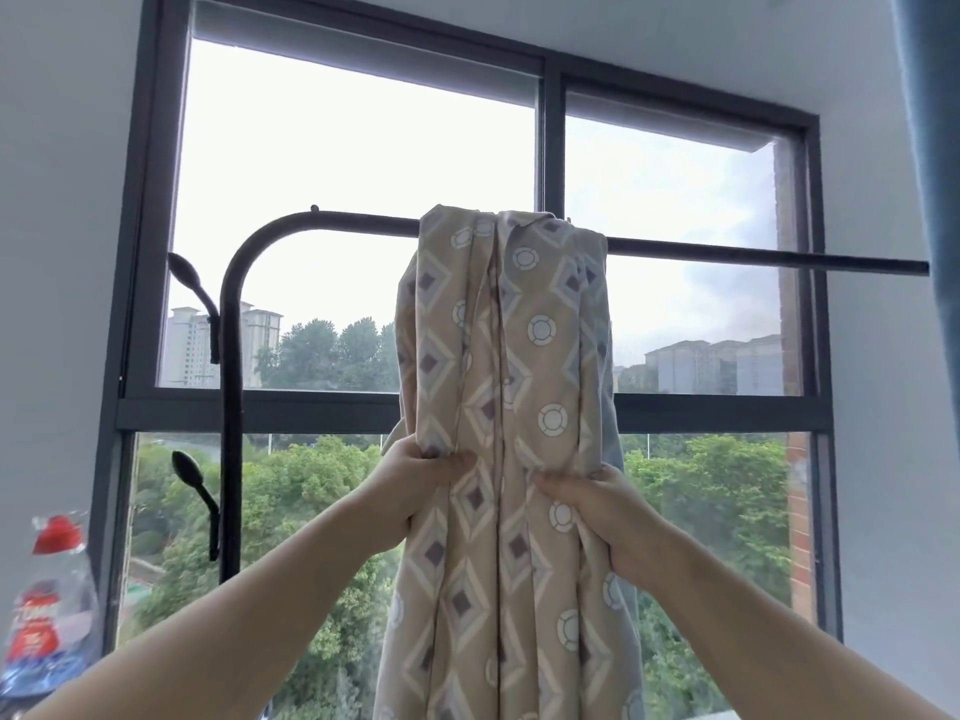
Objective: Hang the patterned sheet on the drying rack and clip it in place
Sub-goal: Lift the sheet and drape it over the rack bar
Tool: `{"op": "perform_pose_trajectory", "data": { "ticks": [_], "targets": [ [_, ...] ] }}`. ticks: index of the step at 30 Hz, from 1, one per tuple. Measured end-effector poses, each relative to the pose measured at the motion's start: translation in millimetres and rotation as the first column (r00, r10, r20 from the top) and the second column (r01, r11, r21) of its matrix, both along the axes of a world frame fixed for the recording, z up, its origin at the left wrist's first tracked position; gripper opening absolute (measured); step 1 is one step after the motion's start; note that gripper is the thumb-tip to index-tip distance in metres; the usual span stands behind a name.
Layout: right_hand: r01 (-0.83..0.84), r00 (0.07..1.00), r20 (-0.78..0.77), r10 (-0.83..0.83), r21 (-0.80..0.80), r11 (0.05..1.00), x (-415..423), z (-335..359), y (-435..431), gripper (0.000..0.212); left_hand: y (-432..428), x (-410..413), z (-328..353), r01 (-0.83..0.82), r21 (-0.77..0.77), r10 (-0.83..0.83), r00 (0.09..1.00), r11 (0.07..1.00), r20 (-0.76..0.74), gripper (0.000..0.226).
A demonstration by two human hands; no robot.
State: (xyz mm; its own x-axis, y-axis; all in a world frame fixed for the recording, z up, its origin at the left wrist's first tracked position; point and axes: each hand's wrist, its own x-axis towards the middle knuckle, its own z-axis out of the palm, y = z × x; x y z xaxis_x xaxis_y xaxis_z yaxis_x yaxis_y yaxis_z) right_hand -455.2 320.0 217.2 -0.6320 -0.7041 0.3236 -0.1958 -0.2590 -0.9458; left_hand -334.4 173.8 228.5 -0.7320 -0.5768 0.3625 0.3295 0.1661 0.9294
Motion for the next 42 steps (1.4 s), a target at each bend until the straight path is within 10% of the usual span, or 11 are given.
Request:
{"op": "perform_pose_trajectory", "data": {
  "ticks": [15, 25, 37, 42],
  "targets": [
    [-0.084, 0.994, -0.092, 0.064, -0.241, 0.967, -12.3, 135.0, -25.0, 0.014, -1.8, 5.9, 148.8, 0.05, -0.122, -0.083, 0.956, 0.991, -0.281, 0.024],
    [-0.143, 0.988, -0.014, 0.153, -0.453, 0.88, -32.2, 150.6, -47.8, 0.019, -18.2, -12.9, 183.0, 0.222, -0.231, -0.239, 0.97, 0.947, -0.047, 0.036],
    [-0.013, 0.986, -0.157, -0.059, -0.427, 0.904, -57.9, 273.8, -74.6, 0.039, -42.8, -32.9, 266.4, -0.085, -0.376, -0.081, 0.911, 0.923, -0.404, 0.087],
    [0.224, 0.865, -0.204, -0.458, -0.66, 0.717, -78.7, 323.7, -105.8, 0.02, -70.2, -48.8, 283.7, -0.211, -0.436, 0.013, 0.91, 0.875, -0.414, 0.089]
  ]
}}
